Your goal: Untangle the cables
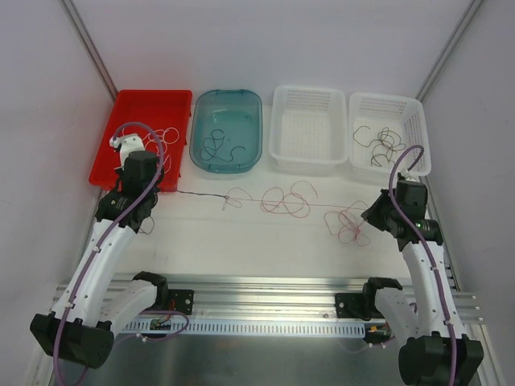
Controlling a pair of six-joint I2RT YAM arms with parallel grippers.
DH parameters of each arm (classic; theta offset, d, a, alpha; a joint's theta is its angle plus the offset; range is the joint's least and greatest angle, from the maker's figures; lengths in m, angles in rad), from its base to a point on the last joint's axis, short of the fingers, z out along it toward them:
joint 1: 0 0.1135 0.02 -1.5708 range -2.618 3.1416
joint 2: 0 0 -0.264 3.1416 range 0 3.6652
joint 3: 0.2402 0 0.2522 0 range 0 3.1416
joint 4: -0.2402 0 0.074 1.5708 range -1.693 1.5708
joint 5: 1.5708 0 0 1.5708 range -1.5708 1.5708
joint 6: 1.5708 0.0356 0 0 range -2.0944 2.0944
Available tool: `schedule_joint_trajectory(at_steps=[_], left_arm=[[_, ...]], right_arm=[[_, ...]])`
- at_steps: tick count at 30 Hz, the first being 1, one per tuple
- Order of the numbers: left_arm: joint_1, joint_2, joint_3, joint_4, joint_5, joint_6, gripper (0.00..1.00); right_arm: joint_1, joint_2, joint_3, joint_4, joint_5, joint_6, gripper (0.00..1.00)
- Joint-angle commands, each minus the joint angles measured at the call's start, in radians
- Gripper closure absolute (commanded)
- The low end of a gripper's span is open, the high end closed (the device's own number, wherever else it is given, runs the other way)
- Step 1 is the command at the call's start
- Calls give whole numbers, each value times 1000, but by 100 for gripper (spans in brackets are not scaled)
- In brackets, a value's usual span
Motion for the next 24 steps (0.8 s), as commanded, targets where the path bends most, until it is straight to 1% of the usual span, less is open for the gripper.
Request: schedule_joint_trajectory(at_steps=[1,2,3,5,6,7,8,9,10,11,12,13,14,16,17,19,20,21,22,23,24], left_arm=[[19,-13,0,-19,185,-28,100],[18,-11,-11,-13,274,-80,100],[6,1,-20,-1,423,-101,100],[-30,18,-58,45,532,-155,100],[-80,28,-70,61,563,-175,100],[-112,51,-84,79,624,-209,100],[-140,64,-112,120,647,-229,100],[-190,88,-127,140,672,-246,100],[-209,99,-141,157,708,-281,100],[-226,111,-167,188,722,-293,100],[-241,122,-178,197,729,-307,100],[-261,140,-187,203,733,-327,100],[-272,145,-202,211,733,-330,100],[-293,148,-221,232,735,-333,100],[-298,148,-225,239,733,-332,100],[-303,147,-233,245,741,-321,100],[-306,147,-236,248,755,-316,100],[-307,147,-238,254,761,-315,100],[-310,144,-244,257,770,-309,100],[-312,143,-248,259,772,-309,100],[-312,143,-252,260,773,-309,100]], right_arm=[[-25,4,51,-9,-25,-45,99],[-23,13,49,-5,-67,-55,99],[-11,34,43,3,-82,-65,99],[29,62,34,8,-103,-76,98],[40,74,26,9,-105,-84,95],[61,102,22,9,-105,-88,92],[95,112,19,9,-103,-92,87],[110,122,12,14,-103,-96,68],[129,126,12,17,-94,-99,59],[150,125,11,20,-88,-101,53],[199,119,12,31,-82,-104,46],[230,114,21,37,-70,-101,44],[294,110,28,47,-71,-101,42],[362,114,46,83,-79,-105,41],[421,125,54,118,-83,-107,41],[483,148,69,167,-118,-119,40],[536,165,75,219,-129,-124,39],[563,213,80,250,-144,-125,38],[613,270,92,317,-179,-125,35],[639,271,98,349,-190,-125,34],[667,327,112,377,-201,-124,33]])
